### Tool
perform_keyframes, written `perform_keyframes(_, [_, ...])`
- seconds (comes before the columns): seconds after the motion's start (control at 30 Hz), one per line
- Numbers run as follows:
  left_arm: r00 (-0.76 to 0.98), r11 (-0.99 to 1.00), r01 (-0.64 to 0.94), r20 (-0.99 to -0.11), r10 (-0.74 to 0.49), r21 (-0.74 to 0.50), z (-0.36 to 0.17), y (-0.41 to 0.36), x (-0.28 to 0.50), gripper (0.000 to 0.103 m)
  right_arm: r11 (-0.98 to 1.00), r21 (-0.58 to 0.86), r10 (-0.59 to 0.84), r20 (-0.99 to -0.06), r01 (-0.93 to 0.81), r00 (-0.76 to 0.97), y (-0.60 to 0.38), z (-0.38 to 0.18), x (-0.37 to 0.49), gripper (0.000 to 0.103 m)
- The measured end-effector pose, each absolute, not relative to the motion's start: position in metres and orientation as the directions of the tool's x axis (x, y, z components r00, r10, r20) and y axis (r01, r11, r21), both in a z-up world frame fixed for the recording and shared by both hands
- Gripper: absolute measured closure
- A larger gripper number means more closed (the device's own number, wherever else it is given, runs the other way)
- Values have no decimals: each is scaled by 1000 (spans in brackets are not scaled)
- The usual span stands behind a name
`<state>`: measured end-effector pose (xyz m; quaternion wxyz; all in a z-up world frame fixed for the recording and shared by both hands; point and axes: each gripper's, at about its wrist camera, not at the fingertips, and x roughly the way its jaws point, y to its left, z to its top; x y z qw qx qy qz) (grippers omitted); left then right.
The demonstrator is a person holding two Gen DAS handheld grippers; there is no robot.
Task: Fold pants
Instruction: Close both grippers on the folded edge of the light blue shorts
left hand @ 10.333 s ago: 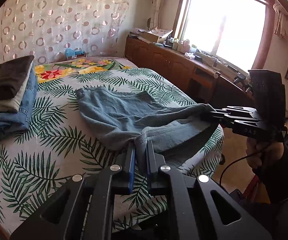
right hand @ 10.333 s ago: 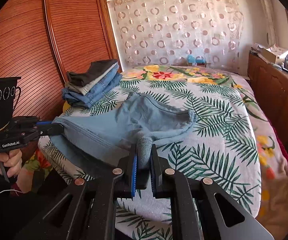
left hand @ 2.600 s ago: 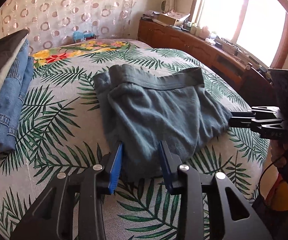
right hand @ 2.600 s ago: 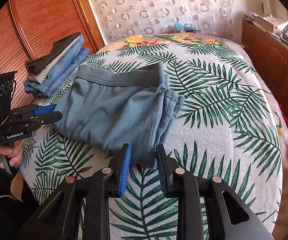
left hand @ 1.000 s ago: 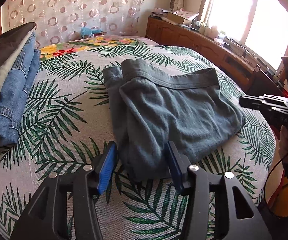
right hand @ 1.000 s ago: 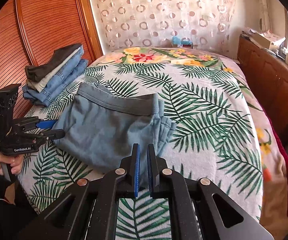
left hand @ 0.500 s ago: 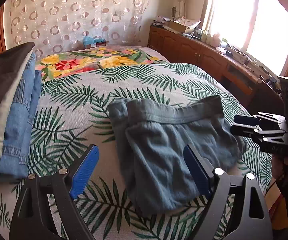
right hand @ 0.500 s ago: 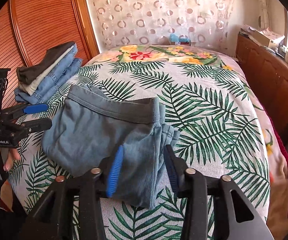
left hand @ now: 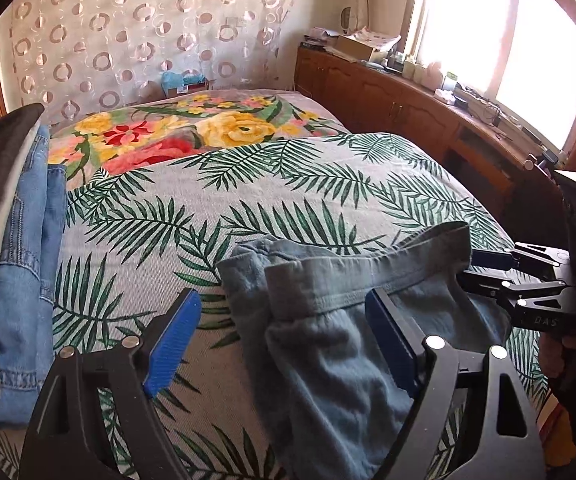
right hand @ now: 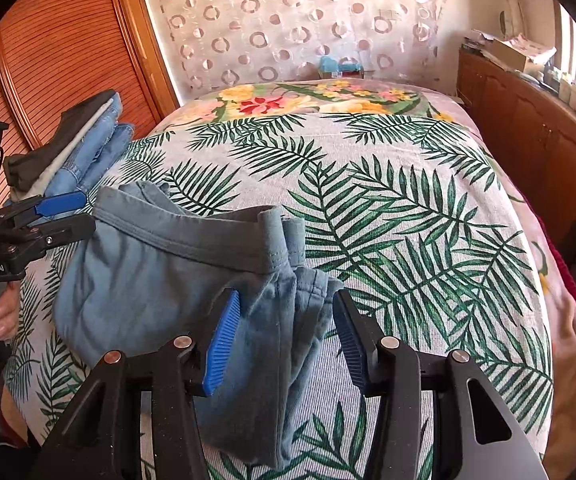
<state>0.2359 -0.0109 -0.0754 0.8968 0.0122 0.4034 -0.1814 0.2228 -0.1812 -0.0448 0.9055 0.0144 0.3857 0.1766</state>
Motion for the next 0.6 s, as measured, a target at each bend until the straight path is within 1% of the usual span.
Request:
perform_keyframes(0.13, [595, 933, 333, -738, -318, -133, -82, -7, 246, 23, 939, 156, 323, -700, -305, 637, -179, -47, 232, 53])
perform_keyframes(0.6, [558, 927, 333, -757, -339, -170, -105, -7, 259, 23, 947, 120, 293, -706, -299, 644, -176, -52, 239, 52])
